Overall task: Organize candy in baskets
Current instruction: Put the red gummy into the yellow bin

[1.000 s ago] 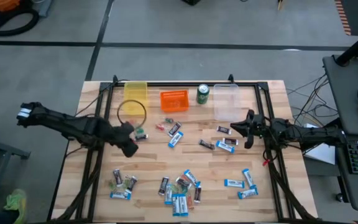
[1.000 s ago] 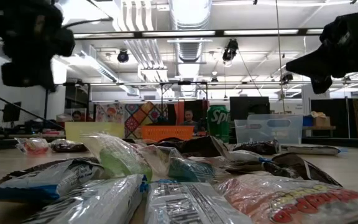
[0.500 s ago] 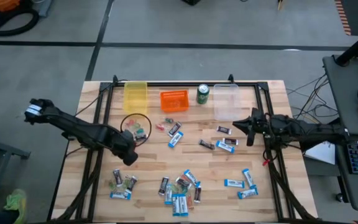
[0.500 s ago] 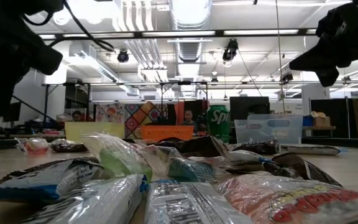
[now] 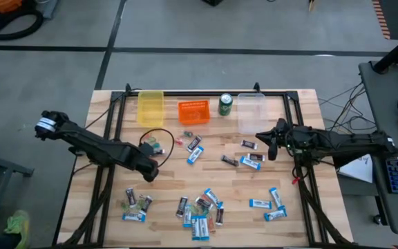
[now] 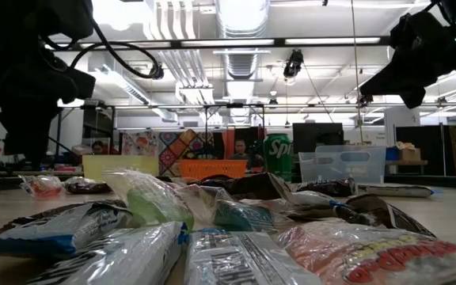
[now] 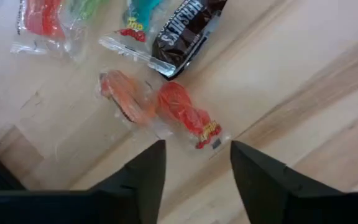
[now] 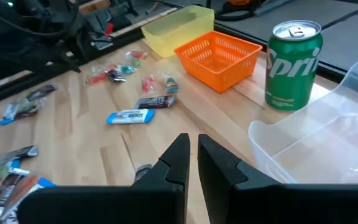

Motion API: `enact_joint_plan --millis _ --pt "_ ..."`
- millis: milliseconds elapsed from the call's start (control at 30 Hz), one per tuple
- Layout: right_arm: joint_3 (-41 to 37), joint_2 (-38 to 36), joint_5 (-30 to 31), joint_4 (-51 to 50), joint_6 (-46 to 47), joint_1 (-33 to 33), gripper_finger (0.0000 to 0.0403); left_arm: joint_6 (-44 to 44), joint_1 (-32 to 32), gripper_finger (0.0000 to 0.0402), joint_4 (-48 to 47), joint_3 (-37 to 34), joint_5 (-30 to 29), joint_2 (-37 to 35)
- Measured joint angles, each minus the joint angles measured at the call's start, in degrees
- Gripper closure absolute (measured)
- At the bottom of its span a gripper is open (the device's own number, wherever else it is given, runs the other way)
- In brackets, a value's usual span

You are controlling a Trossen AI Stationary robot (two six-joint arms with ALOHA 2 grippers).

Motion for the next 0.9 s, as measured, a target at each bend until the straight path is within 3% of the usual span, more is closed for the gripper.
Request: enact_joint_plan --millis 167,700,900 --pt "0.41 2.6 0.92 1.39 1.45 0.0 0.038 0.0 0.08 0.0207 2.03 -0.11 -0.44 2.44" --pt "0.35 7.2 0.68 6.54 1.02 0.02 0.038 -0.5 0.1 0.0211 7.14 -0.42 -4.48 11.63" --pt "0.35 7.33 0.68 6.38 0.78 0.02 0.038 -0.94 0.09 0.0242 7.64 -0.32 -4.32 14.05"
